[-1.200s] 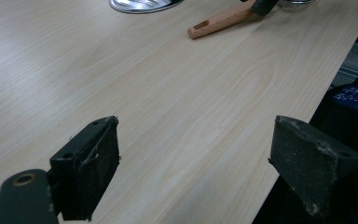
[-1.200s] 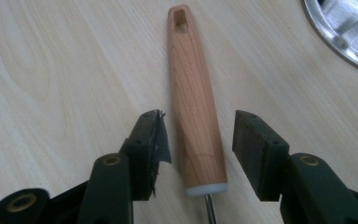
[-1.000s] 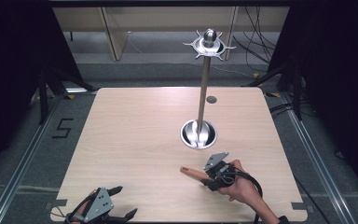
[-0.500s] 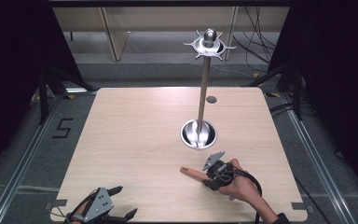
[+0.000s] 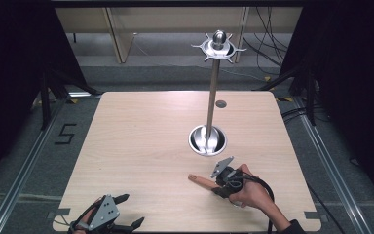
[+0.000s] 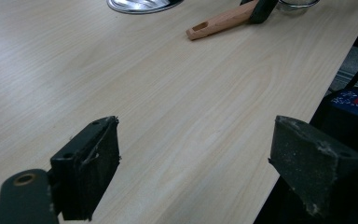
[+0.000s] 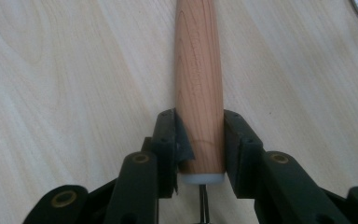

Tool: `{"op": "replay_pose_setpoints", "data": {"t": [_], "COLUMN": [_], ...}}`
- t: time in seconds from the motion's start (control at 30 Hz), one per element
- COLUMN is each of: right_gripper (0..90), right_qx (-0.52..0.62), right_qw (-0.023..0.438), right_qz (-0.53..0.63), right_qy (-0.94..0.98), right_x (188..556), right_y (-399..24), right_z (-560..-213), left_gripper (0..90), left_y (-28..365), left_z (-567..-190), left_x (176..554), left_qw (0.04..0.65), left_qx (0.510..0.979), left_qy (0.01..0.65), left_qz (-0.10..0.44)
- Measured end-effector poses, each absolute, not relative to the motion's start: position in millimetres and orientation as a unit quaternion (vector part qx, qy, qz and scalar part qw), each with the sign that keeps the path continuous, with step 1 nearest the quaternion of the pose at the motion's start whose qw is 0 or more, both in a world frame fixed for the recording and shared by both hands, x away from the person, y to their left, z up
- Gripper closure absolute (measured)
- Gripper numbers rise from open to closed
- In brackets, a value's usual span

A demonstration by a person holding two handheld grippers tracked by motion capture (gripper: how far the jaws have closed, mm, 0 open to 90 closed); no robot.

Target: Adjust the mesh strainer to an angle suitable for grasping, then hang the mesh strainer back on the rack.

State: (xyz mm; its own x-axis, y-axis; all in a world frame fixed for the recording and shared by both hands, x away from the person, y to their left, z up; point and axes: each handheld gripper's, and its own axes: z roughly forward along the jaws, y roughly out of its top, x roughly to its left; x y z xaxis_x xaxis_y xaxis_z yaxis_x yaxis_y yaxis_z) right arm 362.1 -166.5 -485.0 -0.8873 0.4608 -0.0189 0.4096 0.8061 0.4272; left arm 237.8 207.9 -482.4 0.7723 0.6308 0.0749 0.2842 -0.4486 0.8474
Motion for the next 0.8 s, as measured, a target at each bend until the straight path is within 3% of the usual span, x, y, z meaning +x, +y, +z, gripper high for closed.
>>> {"op": "replay_pose_setpoints", "data": {"t": [0.8], "right_gripper": [69.6], "right_qx": [0.274], "right_qw": [0.085], "right_qz": [0.317], "right_qy": [0.904], "right_x": [365.6], "right_y": [-193.9], "right_z": [-460.8], "left_gripper": [15.1], "left_y": [206.7], "left_z": [-481.3], "left_x": [236.0], "left_qw": [0.453], "left_qx": [0.824], "left_qy": [0.281], "left_qz": [0.194]}}
